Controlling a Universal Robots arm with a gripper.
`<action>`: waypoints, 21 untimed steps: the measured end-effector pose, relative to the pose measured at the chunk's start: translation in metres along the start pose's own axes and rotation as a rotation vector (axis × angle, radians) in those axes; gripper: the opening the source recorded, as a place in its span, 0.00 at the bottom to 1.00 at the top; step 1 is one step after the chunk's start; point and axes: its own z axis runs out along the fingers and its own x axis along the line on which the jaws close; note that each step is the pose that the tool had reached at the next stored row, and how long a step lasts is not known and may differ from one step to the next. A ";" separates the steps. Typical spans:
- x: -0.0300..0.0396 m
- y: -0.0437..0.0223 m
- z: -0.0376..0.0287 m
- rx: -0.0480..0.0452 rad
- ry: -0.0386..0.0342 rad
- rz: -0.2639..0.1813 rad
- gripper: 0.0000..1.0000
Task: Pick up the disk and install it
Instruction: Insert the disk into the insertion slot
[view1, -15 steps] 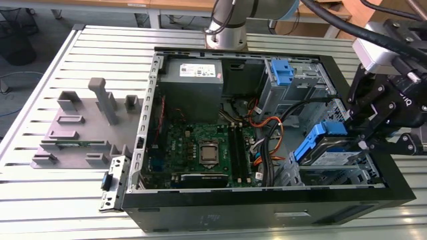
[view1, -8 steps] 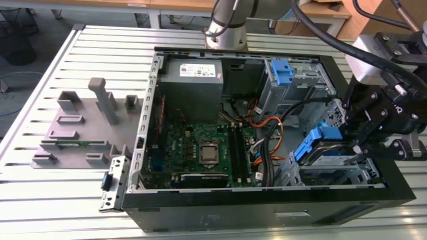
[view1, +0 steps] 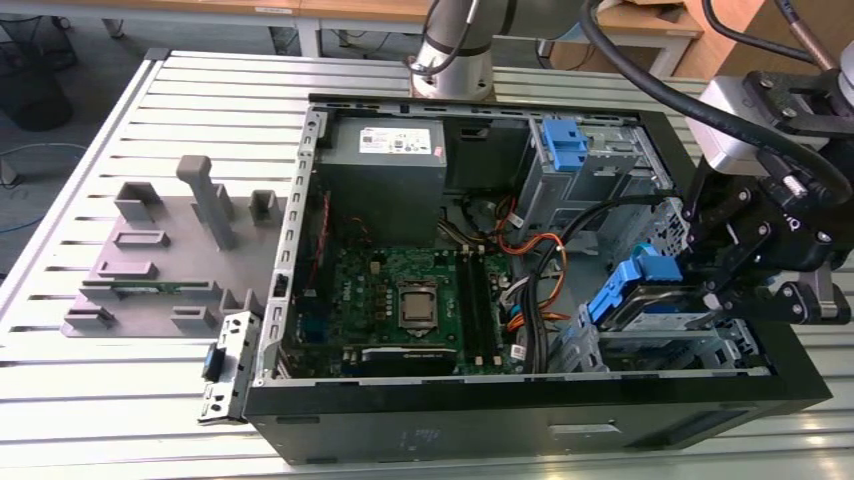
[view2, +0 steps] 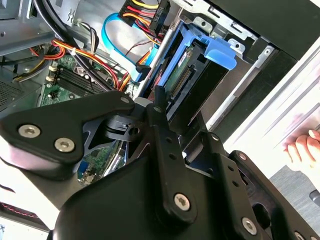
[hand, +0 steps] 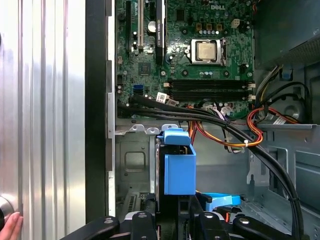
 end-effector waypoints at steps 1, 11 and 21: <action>0.0000 0.0000 0.0000 0.0000 0.0002 0.000 0.35; 0.0000 0.0000 0.0001 0.0000 0.0002 0.000 0.42; -0.0031 0.0000 0.0085 0.0109 -0.0008 -0.001 0.42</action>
